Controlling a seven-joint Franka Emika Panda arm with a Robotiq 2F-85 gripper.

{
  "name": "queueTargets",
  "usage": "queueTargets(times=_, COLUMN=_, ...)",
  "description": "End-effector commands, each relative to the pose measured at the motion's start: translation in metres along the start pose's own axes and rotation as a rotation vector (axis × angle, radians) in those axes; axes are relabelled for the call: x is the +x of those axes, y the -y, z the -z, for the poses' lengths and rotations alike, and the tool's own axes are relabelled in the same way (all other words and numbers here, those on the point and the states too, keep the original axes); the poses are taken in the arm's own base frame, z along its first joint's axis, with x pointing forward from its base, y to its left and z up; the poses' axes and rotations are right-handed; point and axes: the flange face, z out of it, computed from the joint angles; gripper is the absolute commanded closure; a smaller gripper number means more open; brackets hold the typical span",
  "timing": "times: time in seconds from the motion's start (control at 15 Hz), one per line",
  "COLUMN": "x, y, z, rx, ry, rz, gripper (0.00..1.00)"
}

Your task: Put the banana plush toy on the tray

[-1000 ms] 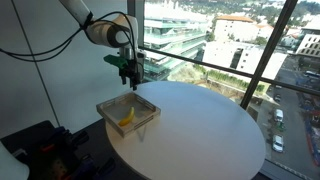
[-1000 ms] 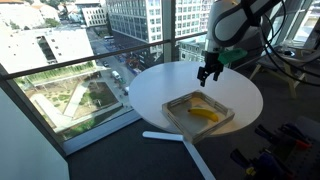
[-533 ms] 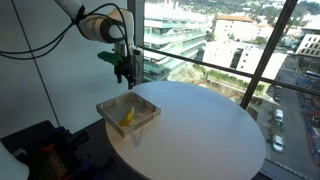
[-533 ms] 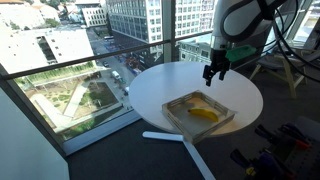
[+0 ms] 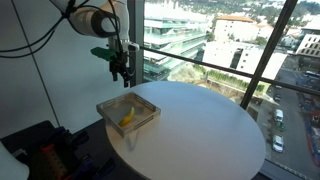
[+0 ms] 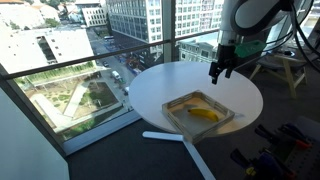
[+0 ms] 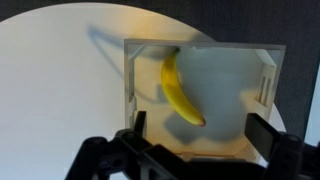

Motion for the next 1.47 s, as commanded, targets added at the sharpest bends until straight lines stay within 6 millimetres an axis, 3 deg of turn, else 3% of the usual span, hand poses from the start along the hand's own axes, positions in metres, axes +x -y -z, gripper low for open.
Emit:
queueTargets(times=0.0, x=-0.019, y=-0.004, z=0.013, rx=-0.006, ry=-0.001, rz=-0.014, gripper=0.0)
queueTargets(times=1.07, x=-0.051, y=-0.003, z=0.035, rx=0.001, ry=-0.033, rz=-0.007, gripper=0.0)
queueTargets(times=1.4, x=-0.044, y=-0.001, z=0.03, rx=0.001, ry=-0.031, rz=0.01, gripper=0.0)
